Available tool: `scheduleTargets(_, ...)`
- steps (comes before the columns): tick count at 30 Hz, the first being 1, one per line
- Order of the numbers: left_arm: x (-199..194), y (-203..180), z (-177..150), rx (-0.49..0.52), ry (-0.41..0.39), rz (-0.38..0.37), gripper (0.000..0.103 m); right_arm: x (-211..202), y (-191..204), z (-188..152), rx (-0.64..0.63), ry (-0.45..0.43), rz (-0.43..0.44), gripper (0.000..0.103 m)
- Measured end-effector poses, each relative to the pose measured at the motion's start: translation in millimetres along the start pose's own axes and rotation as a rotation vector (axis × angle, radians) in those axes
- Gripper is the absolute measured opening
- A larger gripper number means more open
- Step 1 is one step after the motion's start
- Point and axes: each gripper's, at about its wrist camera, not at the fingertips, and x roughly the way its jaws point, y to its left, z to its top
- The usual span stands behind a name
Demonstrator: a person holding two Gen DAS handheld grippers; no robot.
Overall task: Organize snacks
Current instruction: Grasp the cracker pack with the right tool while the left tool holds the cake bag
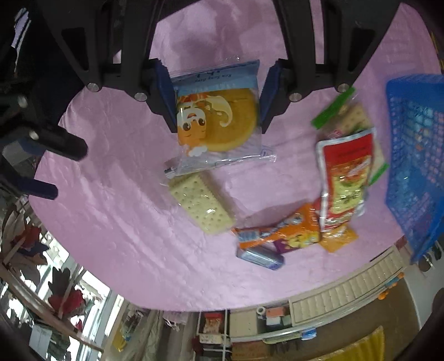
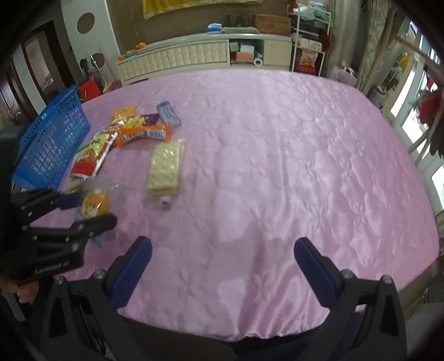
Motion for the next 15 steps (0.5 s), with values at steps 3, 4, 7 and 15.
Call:
scheduleTargets(3,-16,13,-3,-0.026,-0.032,0.002,0.052,2,13,10,-0.024,-0.012,0.031,0.103)
scheduleTargets(4,-19,17,-1,-0.032,-0.039,0.006,0.052,3,18,13,-0.037,-0.014,0.043,0.103)
scheduleTargets(7,-28,31,3,-0.06,-0.059,0.019,0.052,10,33,22,-0.079,-0.023,0.068,0.103)
scheduleTargets(15,-28,64,6,-0.113,-0.069,0.029,0.052,46,62,38,-0.152,0.031,0.081,0.099)
